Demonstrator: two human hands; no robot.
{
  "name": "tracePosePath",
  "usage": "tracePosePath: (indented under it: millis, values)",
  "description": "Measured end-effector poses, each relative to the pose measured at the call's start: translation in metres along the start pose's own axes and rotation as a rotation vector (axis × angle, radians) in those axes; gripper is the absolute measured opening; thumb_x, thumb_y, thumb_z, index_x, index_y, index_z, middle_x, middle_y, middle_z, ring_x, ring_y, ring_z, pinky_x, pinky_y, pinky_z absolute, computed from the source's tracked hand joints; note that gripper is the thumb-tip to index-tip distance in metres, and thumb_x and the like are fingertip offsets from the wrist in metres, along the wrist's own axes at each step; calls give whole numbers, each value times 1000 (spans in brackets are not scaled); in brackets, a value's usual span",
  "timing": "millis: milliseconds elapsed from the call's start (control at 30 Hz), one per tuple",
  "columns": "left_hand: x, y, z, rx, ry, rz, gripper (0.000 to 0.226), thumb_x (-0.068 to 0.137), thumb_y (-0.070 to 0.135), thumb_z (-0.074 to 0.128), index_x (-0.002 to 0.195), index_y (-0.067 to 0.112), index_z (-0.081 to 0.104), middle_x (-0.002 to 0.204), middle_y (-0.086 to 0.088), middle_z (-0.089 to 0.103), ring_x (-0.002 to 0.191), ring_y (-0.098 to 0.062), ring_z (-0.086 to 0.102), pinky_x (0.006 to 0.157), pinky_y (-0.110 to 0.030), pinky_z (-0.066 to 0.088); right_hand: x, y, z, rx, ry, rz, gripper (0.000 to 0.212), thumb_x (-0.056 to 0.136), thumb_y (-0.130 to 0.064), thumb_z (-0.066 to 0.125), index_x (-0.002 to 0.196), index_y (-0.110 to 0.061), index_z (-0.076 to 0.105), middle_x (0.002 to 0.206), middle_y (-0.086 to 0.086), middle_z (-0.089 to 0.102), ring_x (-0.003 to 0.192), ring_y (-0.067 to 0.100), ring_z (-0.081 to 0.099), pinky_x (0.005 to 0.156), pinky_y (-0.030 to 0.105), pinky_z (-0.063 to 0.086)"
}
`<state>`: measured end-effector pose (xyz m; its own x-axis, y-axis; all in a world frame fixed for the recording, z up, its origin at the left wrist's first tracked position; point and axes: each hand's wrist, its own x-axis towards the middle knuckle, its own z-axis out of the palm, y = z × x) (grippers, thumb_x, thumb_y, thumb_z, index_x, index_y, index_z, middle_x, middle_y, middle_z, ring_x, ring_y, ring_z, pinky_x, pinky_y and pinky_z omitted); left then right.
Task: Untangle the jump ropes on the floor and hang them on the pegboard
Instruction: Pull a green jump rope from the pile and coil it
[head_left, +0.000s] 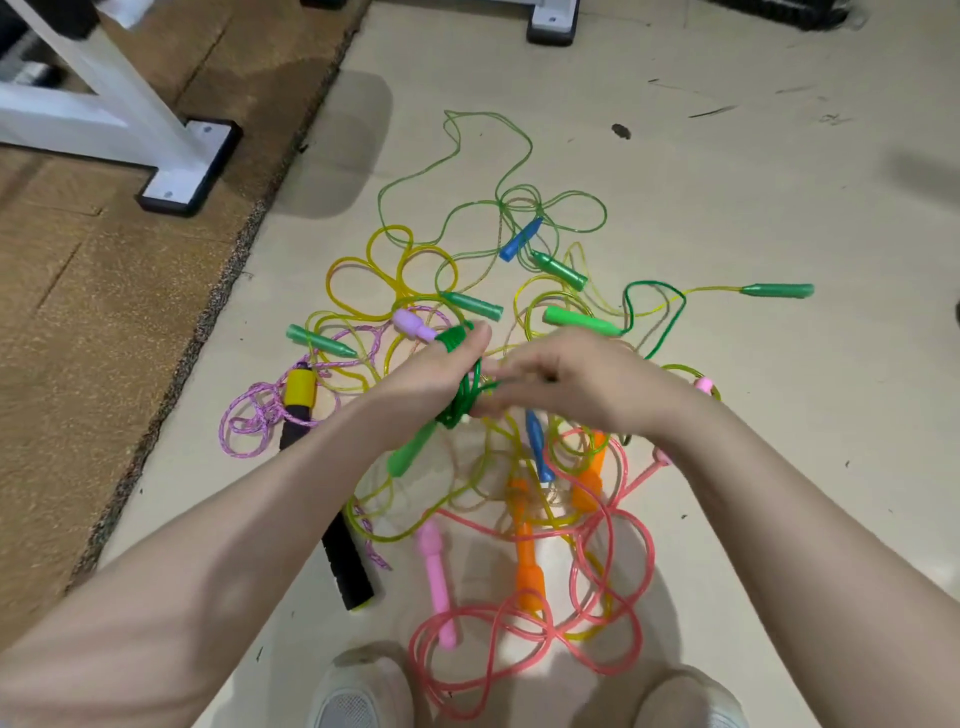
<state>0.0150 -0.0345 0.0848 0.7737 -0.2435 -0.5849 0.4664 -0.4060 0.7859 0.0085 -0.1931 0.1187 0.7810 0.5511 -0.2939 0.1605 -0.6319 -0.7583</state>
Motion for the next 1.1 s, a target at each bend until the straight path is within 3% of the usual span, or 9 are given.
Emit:
tracePosePath:
  millis: [100,233,367,500,600,767,933,1000,1100]
  values:
    - [-2,7,-1,-194,-362,-1,61,95,58,18,95,18,64,58,-4,66,40,-15,41,48,-26,32,7,21,-4,193,483,23,21,84,-27,67,71,-11,66,58,-7,55,58,8,46,60,27,37]
    - [3,7,1,-543,-506,210,73,90,51,29,121,-14,45,40,4,50,33,-6,34,48,-18,33,9,44,21,209,536,216,35,98,-23,42,74,-7,60,51,-9,48,52,5,39,60,28,30]
    - [22,11,-4,-949,-136,259,43,90,28,43,131,14,45,76,5,71,47,-2,54,55,-14,44,-3,37,41,117,2,297,14,97,-34,44,87,-25,43,61,0,57,55,18,56,64,36,48]
    - [27,-4,-4,-385,178,127,12,98,24,46,107,24,54,107,-8,70,75,-9,66,66,-18,51,-18,-1,24,117,-437,207,24,91,-26,56,113,-18,50,52,-6,59,46,12,60,62,34,54]
    - [14,-6,4,-216,-47,-77,48,95,54,32,91,19,64,77,-8,71,49,-13,59,55,-26,47,-9,-9,0,245,24,127,13,91,-21,57,87,-13,66,42,-12,49,37,3,40,43,18,37]
    - [2,13,0,-494,-686,-68,93,71,77,16,94,9,75,39,-1,51,31,-12,22,41,-24,19,6,40,-6,408,729,174,21,91,-23,58,70,-20,58,55,-9,47,49,4,42,54,25,36]
    - [14,25,-8,-831,-421,146,77,86,64,22,127,5,49,103,-6,71,38,-2,48,44,-13,40,1,53,31,-43,34,354,49,99,-34,40,138,-9,27,103,15,65,88,28,59,74,33,43]
    - [19,22,-9,-815,-215,117,68,94,55,25,140,6,30,124,-6,61,58,-8,65,58,-17,51,-4,39,46,-90,-283,325,57,94,-39,49,138,-25,16,85,8,67,66,23,61,62,35,51]
    - [23,6,-6,-613,-92,-21,61,92,57,33,140,19,27,138,-7,49,78,-15,71,77,-26,56,-2,14,39,-269,-300,93,34,90,-33,54,116,-16,44,68,-6,49,66,13,53,66,30,47]
